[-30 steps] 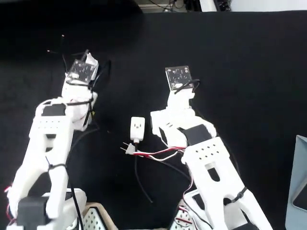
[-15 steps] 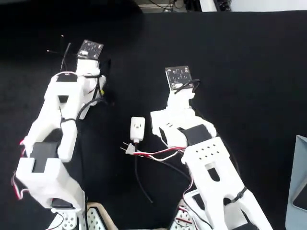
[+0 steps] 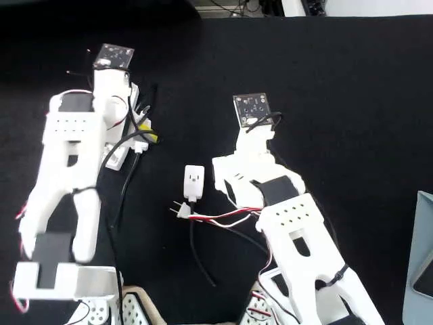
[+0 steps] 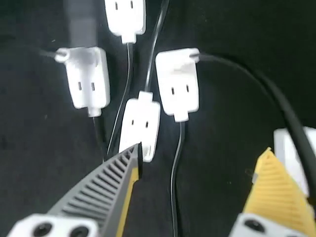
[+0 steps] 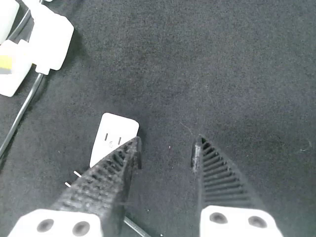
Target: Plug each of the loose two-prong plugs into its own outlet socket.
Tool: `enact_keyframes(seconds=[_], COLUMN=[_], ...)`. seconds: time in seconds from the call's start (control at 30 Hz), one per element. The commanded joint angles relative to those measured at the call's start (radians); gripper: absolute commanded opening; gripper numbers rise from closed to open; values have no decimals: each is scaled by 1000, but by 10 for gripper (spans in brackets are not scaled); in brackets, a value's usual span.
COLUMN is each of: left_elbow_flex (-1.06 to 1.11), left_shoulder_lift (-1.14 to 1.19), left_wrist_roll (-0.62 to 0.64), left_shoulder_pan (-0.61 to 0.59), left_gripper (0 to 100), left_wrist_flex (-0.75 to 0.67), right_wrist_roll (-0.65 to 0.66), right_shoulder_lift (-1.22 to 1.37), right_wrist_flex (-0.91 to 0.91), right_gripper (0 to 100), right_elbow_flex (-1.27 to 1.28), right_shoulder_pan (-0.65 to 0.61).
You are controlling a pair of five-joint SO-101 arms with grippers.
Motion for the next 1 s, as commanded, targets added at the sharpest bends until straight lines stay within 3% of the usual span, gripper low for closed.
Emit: enact_keyframes(seconds=[0.0,0.13,0.43,0.7,0.97], left_elbow_flex=[-12,82,410,765,1001], left_shoulder_lift=[-186,-319,-664,-852,-870], left_wrist_roll=[6,6,12,15,15], left_shoulder_pan=[-2,5,-62,-228,-260], left_gripper=[359,359,293,293,293], left_wrist_flex=[132,192,176,-55,-233], right_wrist_roll=[15,71,81,146,232], right_shoulder_lift=[-25,-24,-24,-24,-22], right_wrist_flex=[26,44,101,258,253], right_gripper=[170,170,170,173,173], right_elbow_flex=[-10,-8,-5,-10,84], right_shoulder_pan=[12,12,-31,-203,-313])
